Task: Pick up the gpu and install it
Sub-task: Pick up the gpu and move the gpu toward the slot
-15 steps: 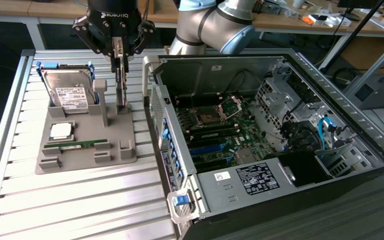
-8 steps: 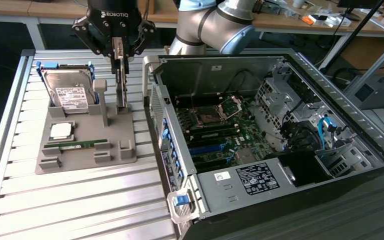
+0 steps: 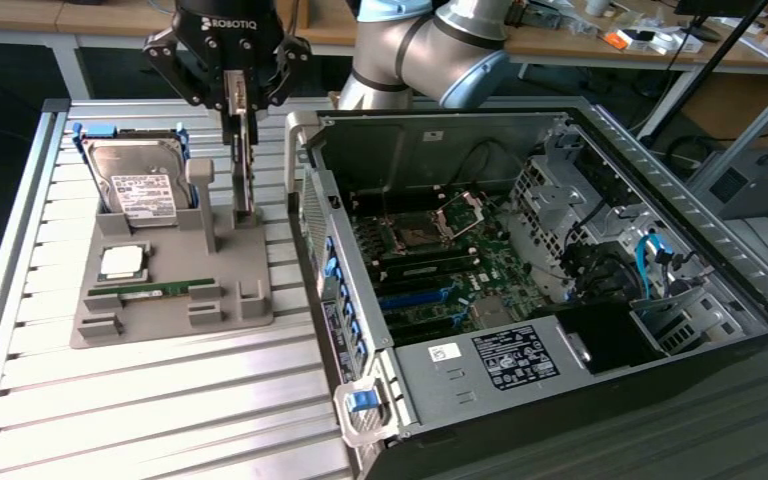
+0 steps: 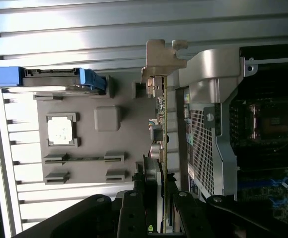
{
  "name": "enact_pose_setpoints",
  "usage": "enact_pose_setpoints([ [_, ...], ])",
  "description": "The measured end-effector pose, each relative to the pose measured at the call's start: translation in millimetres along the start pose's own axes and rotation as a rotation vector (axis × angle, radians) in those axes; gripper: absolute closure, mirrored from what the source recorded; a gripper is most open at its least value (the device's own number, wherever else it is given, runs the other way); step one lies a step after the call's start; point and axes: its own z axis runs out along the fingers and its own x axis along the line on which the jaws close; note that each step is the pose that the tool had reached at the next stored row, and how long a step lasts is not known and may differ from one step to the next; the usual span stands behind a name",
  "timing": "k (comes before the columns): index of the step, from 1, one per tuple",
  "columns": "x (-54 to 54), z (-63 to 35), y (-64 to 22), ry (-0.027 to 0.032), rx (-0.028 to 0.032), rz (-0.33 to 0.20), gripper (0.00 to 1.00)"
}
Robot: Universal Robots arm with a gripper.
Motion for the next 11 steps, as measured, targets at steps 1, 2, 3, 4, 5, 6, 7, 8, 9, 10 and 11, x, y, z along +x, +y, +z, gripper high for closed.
enact_pose_setpoints([
  [1,0.0,-0.4,0.0,0.0001,0.0000,0.000,0.73],
  [2,0.0,-0.7,0.0,0.0000,0.0000,0.000,0.73],
  [3,0.0,-1.1,0.0,-0.0001,0.0000,0.000,0.73],
  [4,-0.1,-1.6,0.0,0.0000,0.0000,0.000,0.73],
  [5,-0.1,-2.0,-0.1,0.0000,0.0000,0.000,0.73],
  [6,-0.1,-2.4,-0.1,0.0000,0.0000,0.000,0.73],
  [7,-0.1,-2.7,-0.1,-0.0001,-0.0001,0.000,0.73],
  [8,-0.1,-3.1,-0.1,0.0000,0.0000,0.000,0.73],
  [9,-0.1,-3.5,-0.1,0.0000,0.0000,0.000,0.73],
  [10,-0.1,-3.8,-0.1,0.0000,0.0000,0.000,0.73],
  [11,-0.1,-4.2,-0.1,-0.0001,0.0000,0.000,0.73],
])
